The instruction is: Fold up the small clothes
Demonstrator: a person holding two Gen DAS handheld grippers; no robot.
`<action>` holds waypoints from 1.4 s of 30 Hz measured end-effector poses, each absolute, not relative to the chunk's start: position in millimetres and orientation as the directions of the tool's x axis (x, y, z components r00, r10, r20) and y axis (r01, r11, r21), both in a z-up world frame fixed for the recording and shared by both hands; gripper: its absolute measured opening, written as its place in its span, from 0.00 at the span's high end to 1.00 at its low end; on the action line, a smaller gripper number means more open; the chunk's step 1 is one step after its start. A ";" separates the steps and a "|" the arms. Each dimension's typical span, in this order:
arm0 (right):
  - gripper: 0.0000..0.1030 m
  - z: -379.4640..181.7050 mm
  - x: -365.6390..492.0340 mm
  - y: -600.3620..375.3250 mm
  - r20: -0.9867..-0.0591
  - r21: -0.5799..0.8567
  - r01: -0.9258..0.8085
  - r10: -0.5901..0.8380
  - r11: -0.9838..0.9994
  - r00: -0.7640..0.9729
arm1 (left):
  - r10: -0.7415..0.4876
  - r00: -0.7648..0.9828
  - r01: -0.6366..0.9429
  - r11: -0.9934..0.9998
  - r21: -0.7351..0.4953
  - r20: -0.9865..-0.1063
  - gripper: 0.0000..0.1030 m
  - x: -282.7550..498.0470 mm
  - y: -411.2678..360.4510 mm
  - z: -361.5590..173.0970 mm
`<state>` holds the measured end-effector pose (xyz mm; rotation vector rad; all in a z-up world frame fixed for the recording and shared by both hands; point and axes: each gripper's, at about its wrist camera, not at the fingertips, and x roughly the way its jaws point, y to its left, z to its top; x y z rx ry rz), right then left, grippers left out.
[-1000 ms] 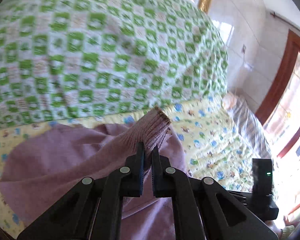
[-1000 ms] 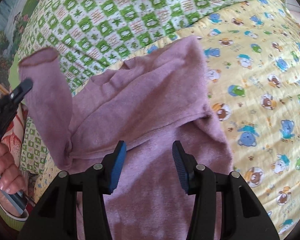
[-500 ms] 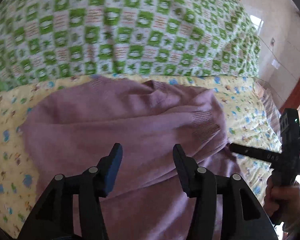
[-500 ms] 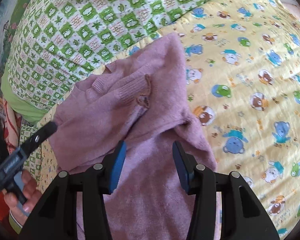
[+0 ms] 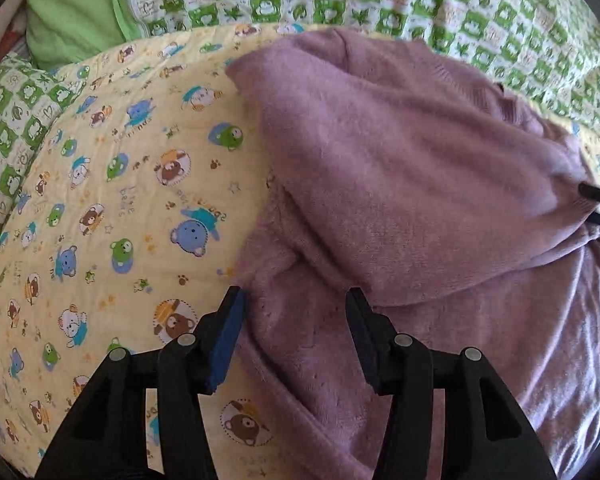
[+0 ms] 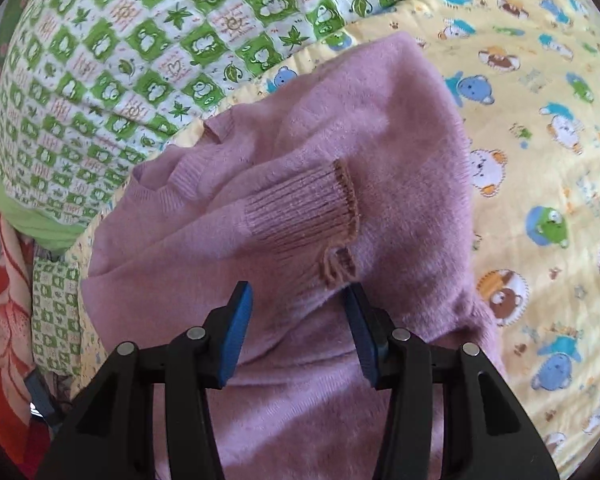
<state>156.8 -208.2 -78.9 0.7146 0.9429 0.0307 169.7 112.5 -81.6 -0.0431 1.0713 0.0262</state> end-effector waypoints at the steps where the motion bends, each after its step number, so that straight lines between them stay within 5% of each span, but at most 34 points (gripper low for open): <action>1: 0.53 -77.1 156.9 -207.7 -0.721 0.576 0.271 0.323 0.771 0.612 | 0.005 0.476 -0.044 0.999 -0.018 -0.879 0.49 170.6 111.2 -84.7; 3: 0.83 -68.8 158.9 -205.0 -0.701 0.584 0.243 0.331 0.775 0.631 | 0.011 0.472 -0.037 0.999 -0.007 -0.882 0.49 173.2 106.2 -88.2; 4: 0.86 -63.6 160.0 -203.6 -0.695 0.585 0.231 0.334 0.778 0.636 | 0.021 0.472 -0.032 0.999 0.006 -0.881 0.49 175.2 103.5 -89.7; 13: 0.89 11.3 155.8 -201.5 -0.550 0.632 0.076 0.378 0.771 0.745 | 0.010 0.483 0.047 0.998 0.037 -0.876 0.48 172.0 102.8 -88.8; 22: 0.89 46.1 161.2 -189.7 -0.492 0.657 0.016 0.412 0.754 0.767 | 0.133 0.509 0.015 0.986 0.164 -0.850 0.48 204.4 73.4 -84.8; 28: 0.90 112.7 173.7 -192.8 -0.364 0.682 -0.081 0.433 0.726 0.825 | 0.040 0.524 0.034 0.997 0.068 -0.851 0.47 186.4 77.1 -73.3; 34: 0.90 165.6 180.9 -184.1 -0.281 0.669 -0.173 0.462 0.723 0.841 | 0.078 0.529 -0.041 0.997 0.066 -0.845 0.47 200.7 79.2 -73.7; 36: 0.90 168.8 181.3 -178.4 -0.276 0.669 -0.188 0.475 0.719 0.836 | 0.123 0.510 -0.096 0.992 0.086 -0.851 0.54 213.0 85.0 -77.2; 37: 0.90 168.6 179.6 -175.2 -0.275 0.669 -0.195 0.482 0.717 0.832 | 0.133 0.505 -0.143 0.987 0.070 -0.853 0.67 215.9 92.5 -75.3; 42: 0.90 143.5 155.5 -178.1 -0.315 0.638 -0.190 0.477 0.746 0.820 | 0.089 0.535 -0.322 0.941 -0.106 -0.840 0.68 201.6 141.2 -64.1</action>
